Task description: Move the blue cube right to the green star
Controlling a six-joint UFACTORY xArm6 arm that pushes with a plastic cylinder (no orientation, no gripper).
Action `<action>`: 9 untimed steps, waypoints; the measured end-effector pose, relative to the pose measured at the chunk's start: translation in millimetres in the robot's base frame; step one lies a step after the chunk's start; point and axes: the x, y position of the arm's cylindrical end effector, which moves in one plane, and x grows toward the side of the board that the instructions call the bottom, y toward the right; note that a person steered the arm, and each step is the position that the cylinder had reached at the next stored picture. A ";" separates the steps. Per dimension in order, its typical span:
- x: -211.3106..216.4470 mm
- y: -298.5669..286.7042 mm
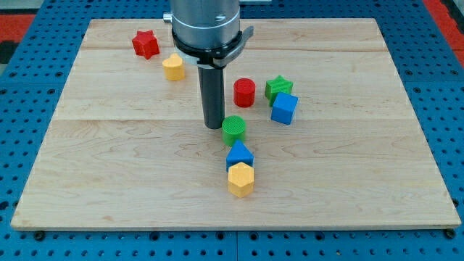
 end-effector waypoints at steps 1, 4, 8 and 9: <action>0.0 7.2; -17.0 1.1; -17.9 74.1; -18.4 95.5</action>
